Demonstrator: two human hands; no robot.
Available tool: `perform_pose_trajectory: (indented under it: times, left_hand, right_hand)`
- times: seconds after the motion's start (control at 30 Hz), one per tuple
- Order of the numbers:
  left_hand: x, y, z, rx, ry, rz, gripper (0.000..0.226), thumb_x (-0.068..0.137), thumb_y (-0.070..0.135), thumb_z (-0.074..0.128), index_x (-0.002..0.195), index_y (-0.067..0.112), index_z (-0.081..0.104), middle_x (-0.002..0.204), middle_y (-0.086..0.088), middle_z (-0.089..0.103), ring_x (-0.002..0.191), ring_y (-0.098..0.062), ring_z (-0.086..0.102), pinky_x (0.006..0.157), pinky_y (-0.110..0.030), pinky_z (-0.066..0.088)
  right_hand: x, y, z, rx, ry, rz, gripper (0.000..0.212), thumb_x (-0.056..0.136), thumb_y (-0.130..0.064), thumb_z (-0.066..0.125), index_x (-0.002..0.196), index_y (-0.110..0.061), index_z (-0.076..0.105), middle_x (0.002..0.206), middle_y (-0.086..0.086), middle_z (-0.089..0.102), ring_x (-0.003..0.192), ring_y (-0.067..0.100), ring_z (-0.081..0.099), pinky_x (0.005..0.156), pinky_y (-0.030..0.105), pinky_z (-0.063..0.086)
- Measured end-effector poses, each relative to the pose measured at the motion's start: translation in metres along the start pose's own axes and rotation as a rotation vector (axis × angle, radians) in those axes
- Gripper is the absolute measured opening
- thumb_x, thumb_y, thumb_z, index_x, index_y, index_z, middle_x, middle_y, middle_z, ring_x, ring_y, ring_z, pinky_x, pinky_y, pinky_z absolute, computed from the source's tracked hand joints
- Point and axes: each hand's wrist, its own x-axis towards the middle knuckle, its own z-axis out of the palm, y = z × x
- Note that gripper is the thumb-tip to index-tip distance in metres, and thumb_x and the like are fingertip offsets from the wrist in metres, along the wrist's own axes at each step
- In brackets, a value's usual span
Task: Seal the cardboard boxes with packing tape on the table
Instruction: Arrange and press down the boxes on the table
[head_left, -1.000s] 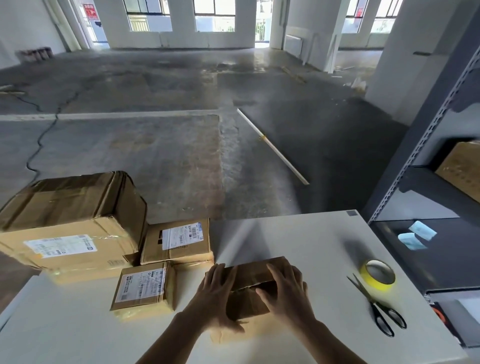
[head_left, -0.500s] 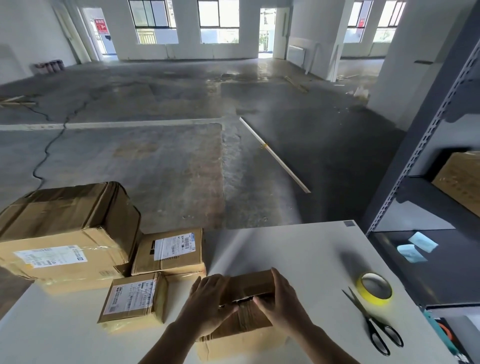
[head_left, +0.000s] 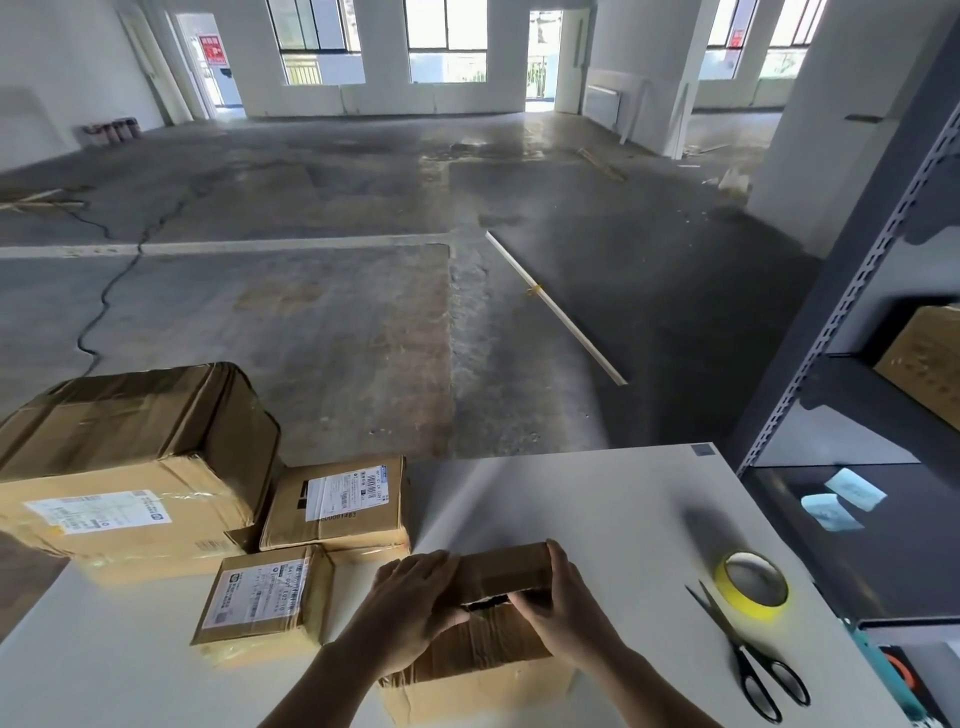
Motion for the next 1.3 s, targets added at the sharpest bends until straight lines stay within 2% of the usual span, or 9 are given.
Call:
perform_pose_trajectory:
  times: [0.3,0.4,0.5,0.8,0.9,1.0,1.1,1.2,1.3]
  left_hand:
    - [0.002,0.001,-0.007,0.007,-0.046,-0.009,0.056,0.104,0.055,0.017,0.126,0.027,0.059,0.119,0.012,0.067,0.102,-0.005,0.067,0.079,-0.024,0.055]
    - [0.003,0.005,-0.011,0.038,-0.002,-0.013,0.068,0.102,0.058,0.008,0.134,0.023,0.056,0.129,0.007,0.064,0.113,-0.009,0.063,0.090,-0.027,0.050]
    - [0.006,0.009,-0.014,-0.042,-0.025,-0.029,0.087,0.088,0.064,-0.007,0.149,0.022,0.038,0.149,0.004,0.046,0.134,-0.013,0.045,0.108,-0.030,0.034]
    - [0.007,0.011,-0.017,-0.064,-0.032,-0.060,0.090,0.084,0.066,-0.010,0.149,0.026,0.037,0.146,0.009,0.047,0.130,-0.007,0.045,0.103,-0.024,0.033]
    - [0.005,0.012,-0.018,-0.054,-0.079,-0.067,0.090,0.081,0.071,-0.006,0.151,0.028,0.032,0.150,0.011,0.042,0.133,-0.007,0.040,0.106,-0.025,0.030]
    - [0.001,0.012,-0.021,-0.068,-0.158,-0.094,0.093,0.078,0.076,0.000,0.153,0.029,0.026,0.158,0.008,0.031,0.141,-0.011,0.032,0.113,-0.029,0.023]
    - [-0.001,0.010,-0.019,-0.093,-0.237,-0.114,0.091,0.080,0.081,0.019,0.155,0.030,0.018,0.163,0.004,0.018,0.148,-0.016,0.019,0.120,-0.037,0.008]
    - [-0.004,0.008,-0.012,-0.093,-0.278,-0.164,0.101,0.077,0.084,0.032,0.157,0.029,0.006,0.165,0.003,0.003,0.152,-0.016,0.001,0.115,-0.041,-0.010]
    - [-0.006,0.007,-0.007,-0.113,-0.291,-0.217,0.122,0.060,0.092,0.030,0.157,0.026,-0.001,0.165,0.002,-0.001,0.152,-0.018,-0.004,0.114,-0.044,-0.011]
  right_hand:
    - [0.002,0.006,-0.001,0.063,0.053,-0.011,0.088,0.076,-0.070,0.062,0.145,-0.025,0.031,0.132,-0.006,0.054,0.114,0.009,0.057,0.096,0.027,0.050]
    - [0.000,0.008,-0.001,0.085,0.058,0.022,0.090,0.079,-0.063,0.069,0.148,-0.024,0.028,0.137,-0.006,0.052,0.122,0.014,0.055,0.100,0.025,0.047]
    - [-0.001,0.012,0.000,0.084,0.059,0.029,0.088,0.078,-0.065,0.068,0.147,-0.024,0.032,0.137,-0.005,0.053,0.121,0.012,0.054,0.101,0.027,0.048]
    - [-0.005,0.009,-0.001,0.035,0.052,0.015,0.091,0.081,-0.068,0.061,0.151,-0.021,0.027,0.140,-0.003,0.050,0.125,0.013,0.052,0.097,0.019,0.044]
    - [-0.005,0.009,-0.002,0.045,0.091,-0.038,0.100,0.073,-0.081,0.056,0.150,-0.024,0.027,0.138,-0.006,0.051,0.125,0.013,0.053,0.099,0.021,0.046]
    - [-0.005,0.010,-0.004,-0.029,0.170,-0.131,0.098,0.078,-0.070,0.062,0.154,-0.023,0.023,0.143,-0.014,0.036,0.130,0.012,0.044,0.104,0.027,0.044]
    - [-0.002,0.008,-0.010,-0.182,0.237,-0.278,0.082,0.078,-0.080,0.046,0.142,-0.029,0.048,0.149,-0.010,0.041,0.131,0.014,0.043,0.100,0.027,0.047]
    - [0.003,0.008,-0.011,-0.245,0.312,-0.419,0.057,0.086,-0.065,0.046,0.119,-0.025,0.070,0.131,-0.006,0.062,0.121,0.009,0.053,0.096,0.030,0.053]
    - [0.004,0.004,-0.012,-0.258,0.332,-0.457,0.064,0.093,-0.069,0.034,0.112,-0.022,0.073,0.117,-0.007,0.069,0.112,0.008,0.060,0.094,0.020,0.048]
